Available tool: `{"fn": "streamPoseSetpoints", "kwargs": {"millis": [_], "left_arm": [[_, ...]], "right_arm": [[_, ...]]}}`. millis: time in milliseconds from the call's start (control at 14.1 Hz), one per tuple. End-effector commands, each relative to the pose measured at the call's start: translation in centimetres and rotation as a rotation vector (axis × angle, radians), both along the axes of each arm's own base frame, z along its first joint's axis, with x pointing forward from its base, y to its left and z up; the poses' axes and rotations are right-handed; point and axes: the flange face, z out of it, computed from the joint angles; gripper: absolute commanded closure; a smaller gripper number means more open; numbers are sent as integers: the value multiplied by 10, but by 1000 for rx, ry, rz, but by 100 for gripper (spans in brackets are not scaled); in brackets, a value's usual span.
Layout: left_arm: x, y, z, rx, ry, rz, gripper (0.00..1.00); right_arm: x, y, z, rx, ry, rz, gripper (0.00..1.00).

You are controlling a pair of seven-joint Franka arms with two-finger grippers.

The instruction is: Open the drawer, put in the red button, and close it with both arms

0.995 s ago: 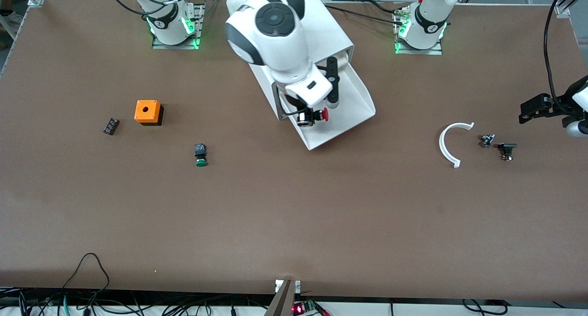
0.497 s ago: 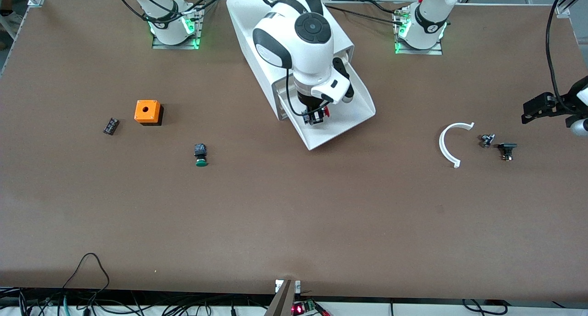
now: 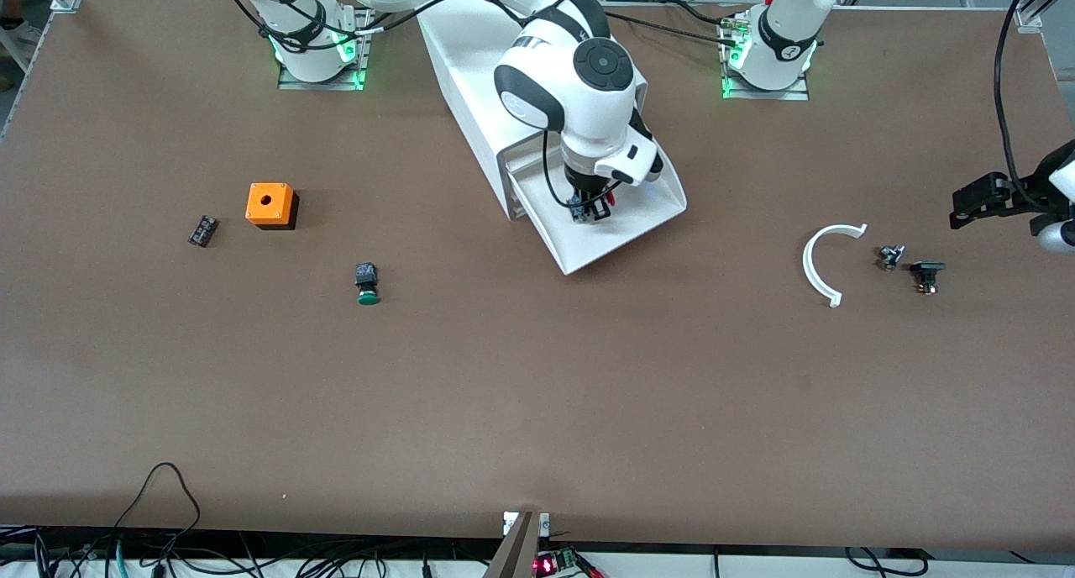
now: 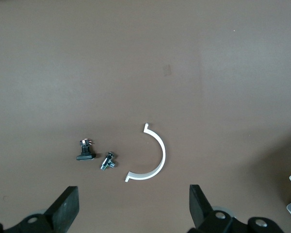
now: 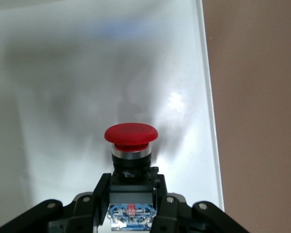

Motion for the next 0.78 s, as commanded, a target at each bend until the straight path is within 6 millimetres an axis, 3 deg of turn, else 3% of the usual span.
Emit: {"fn": "streamPoseSetpoints", "kwargs": {"millis": [0,71,142,213,497,640,711], "left_arm": [[10,-24,-11,21,13,7,0],[12,-25,-14,20,3,43,0],[17,-28,-25,13,-1,79,0],[21,-30,-34,6,-14,105,0],[29,-62,-73,-5,-45,153,0],[30,-81,-97,-27,-52,207,0],[31,-93,-108,-51,-56,235,0]], "right_arm": [[4,5,-2,0,-20,11,71],[3,7,-4,-2,-16,5,63],[2,7,-5,0,-16,-26,45],[0,8,-5,0,-15,-50,0],[-5,12,7,14,-25,-120,0],[-2,6,34,36,-44,-185,0],[1,-1,66,68,-73,-243,0]]}}
